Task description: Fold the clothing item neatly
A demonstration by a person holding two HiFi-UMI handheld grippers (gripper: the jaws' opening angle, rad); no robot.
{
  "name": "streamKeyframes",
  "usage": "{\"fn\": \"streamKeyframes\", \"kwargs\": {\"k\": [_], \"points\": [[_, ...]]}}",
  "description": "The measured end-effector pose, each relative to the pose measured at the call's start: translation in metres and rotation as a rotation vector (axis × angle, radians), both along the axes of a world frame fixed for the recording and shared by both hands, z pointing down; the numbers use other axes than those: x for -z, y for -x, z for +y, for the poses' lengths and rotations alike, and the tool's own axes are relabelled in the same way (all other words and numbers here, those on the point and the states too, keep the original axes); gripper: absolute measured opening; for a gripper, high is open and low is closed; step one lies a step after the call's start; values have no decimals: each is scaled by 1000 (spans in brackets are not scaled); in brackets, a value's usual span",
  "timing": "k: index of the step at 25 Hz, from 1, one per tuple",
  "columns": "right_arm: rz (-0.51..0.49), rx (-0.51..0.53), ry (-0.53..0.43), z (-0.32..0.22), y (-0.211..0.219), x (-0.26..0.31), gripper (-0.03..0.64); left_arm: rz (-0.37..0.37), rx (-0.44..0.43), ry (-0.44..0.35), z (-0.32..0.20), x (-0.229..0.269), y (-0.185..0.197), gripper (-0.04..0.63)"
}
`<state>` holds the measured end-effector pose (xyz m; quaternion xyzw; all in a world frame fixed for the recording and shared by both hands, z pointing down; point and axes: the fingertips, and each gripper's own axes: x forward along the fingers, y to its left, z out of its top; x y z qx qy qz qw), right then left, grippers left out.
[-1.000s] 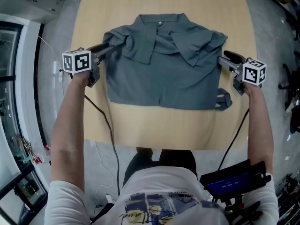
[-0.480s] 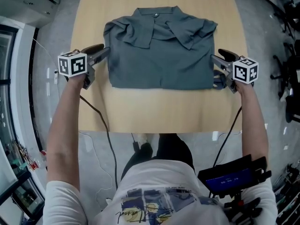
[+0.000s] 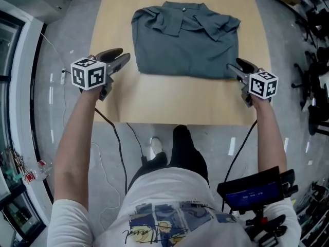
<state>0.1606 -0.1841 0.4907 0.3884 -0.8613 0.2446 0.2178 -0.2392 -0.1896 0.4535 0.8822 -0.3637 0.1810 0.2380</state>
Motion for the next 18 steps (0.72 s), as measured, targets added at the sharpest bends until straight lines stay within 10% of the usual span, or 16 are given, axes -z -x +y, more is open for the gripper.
{"fn": "streamKeyframes", "kwargs": {"k": [9,18], "points": [[28,19,-31,44,35,6,229,-31,-65,-66,52,6,-23,99],[24,36,-112,172,78,67,43,-3,-106,-127,168,51,-25,6]]}}
